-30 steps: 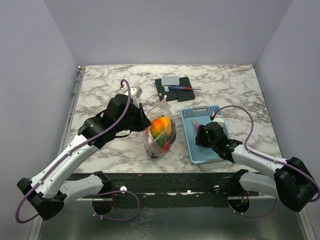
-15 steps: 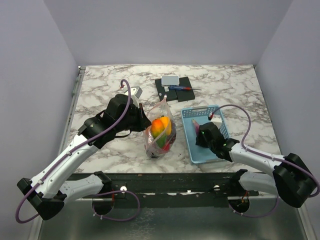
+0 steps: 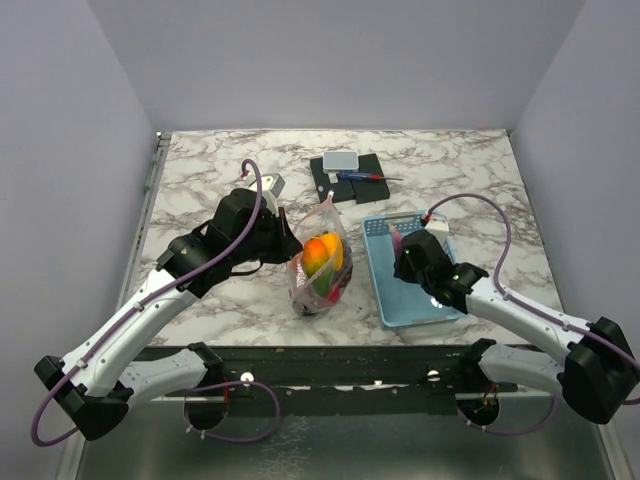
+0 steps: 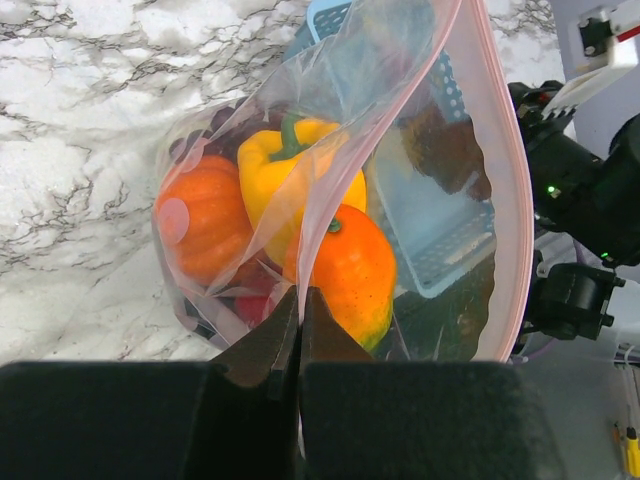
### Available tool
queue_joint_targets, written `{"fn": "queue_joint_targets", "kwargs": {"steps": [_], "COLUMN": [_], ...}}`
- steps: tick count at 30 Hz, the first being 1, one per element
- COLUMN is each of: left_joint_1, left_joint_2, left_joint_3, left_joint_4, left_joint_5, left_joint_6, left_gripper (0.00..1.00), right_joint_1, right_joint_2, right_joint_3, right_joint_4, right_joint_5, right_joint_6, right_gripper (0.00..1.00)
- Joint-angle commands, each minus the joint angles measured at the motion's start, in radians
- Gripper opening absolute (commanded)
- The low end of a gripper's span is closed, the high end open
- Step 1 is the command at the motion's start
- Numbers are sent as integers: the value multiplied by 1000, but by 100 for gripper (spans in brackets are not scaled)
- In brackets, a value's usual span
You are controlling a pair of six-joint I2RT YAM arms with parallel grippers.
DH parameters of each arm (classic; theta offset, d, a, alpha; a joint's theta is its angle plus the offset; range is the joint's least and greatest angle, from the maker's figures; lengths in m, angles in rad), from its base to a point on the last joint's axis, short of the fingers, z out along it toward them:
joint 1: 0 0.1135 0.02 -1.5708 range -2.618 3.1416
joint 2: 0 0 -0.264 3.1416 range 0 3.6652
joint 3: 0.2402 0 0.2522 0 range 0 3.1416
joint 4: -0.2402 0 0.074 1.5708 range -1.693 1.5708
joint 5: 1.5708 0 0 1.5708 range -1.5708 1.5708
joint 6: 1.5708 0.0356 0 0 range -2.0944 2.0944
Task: Place the food in the zip-top bag and seal the zipper
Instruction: Pick up the fake vegetable from the bin, then place the fake vegetable in the zipper food storage bag.
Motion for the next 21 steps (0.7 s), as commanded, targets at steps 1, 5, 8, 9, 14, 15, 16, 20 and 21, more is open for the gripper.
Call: {"fn": "queue_joint_targets", "kwargs": {"steps": [1,5,8,9,14,15,16,20,21], "left_joint_1": [-2,-1,-2,-2,-2,-1,-2,-1,-2], "left_joint_2": [-10,-5,-3,-1,4,4,6,19,27], "left_joint_3": [5,14,21,23,33,35,36,50,56], "left_joint_4": [7,6,5,5,4,4,4,5,5], "left_joint_5": [25,26,27,28,27,28,29,37,43], "left_joint_6": [14,14,16,17,20,21,21,22,22], "left_gripper": [0,0,0,0,0,0,0,0,0], "right_joint_1": [6,5,6,6,6,6,6,5,6], "right_joint_2": [-40,-60,-73,-77,-72,-66,-61,-61,-61], "right_joint_3": [71,150,217,245,407,446,480,614,651], "right_joint_4": [-154,-244,-295,-311,-414,-443,-481,-554,-572], "right_joint_5": [11,-62,-134,-163,-256,-264,-268,-304,-321], "right_joint_6": [-35,-85,-143,-168,-273,-289,-301,-341,-350], "right_gripper": [19,13,12,12,10,9,9,9,9]}}
